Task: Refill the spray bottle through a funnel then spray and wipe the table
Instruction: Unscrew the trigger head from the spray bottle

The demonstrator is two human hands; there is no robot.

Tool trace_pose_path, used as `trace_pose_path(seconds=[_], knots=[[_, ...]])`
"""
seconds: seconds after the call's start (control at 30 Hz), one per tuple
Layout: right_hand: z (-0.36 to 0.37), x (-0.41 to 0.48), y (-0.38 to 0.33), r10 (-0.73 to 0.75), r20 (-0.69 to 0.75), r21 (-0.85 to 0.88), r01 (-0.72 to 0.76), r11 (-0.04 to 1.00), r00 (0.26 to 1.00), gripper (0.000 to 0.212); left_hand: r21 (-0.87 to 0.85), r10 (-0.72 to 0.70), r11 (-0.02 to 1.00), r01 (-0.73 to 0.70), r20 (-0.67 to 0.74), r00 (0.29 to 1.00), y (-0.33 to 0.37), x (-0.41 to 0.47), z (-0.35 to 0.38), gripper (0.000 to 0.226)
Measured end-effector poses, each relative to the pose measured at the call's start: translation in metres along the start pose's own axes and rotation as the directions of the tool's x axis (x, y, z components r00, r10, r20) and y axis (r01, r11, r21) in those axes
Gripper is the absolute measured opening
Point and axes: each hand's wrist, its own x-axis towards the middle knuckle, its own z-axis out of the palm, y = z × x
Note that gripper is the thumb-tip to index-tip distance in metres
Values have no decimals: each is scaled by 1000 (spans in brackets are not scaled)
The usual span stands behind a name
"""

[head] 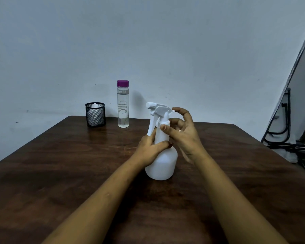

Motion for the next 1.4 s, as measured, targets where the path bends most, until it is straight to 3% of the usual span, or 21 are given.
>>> trace_pose_path(seconds=[0.17, 0.23, 0.33, 0.4, 0.63, 0.8, 0.9, 1.0, 1.07, 1.23, 1.4], knots=[[-8, 1, -2, 23, 107, 133, -37, 990, 994, 42, 3, -1, 1000, 1, -5, 1000, 1, 1, 0, 36], [-4, 1, -1, 20, 113, 77, -29, 997, 993, 46, 0, 1, 1000, -1, -7, 1000, 0, 1, 0, 37], [4, 0, 0, -33, 7, -66, 33, 997, 999, 56, -10, 7, 1000, -7, -11, 1000, -1, 1, 1, 54], [4, 1, 3, -65, -24, -88, 62, 994, 998, 57, -17, 11, 1000, -11, -8, 1000, 0, 0, 1, 53], [-5, 2, 3, -2, 66, 129, -6, 992, 998, 37, -2, 0, 1000, 0, -6, 1000, 1, -1, 1, 38], [5, 1, 5, -50, -31, -64, 47, 997, 998, 59, -13, -1, 1000, 1, -17, 1000, -2, 1, 1, 55], [3, 1, 6, -62, -42, -76, 59, 995, 997, 58, -15, -5, 1000, 5, -7, 1000, 0, 0, 0, 43], [-1, 1, 3, -27, 3, 28, 27, 999, 1000, 47, -7, 1, 1000, -1, 1, 1000, 1, 0, 0, 24], [-2, 2, 3, -22, 32, 63, 20, 998, 999, 46, -10, 3, 1000, -3, -1, 1000, 0, 1, 1, 30], [4, 2, 4, -91, -13, -168, 88, 982, 996, 66, -14, -1, 1000, 1, -17, 1000, -4, 4, 2, 52], [4, 4, 7, -156, -50, -232, 140, 962, 987, 65, -4, 5, 1000, -5, -12, 1000, -2, 2, 2, 47]])
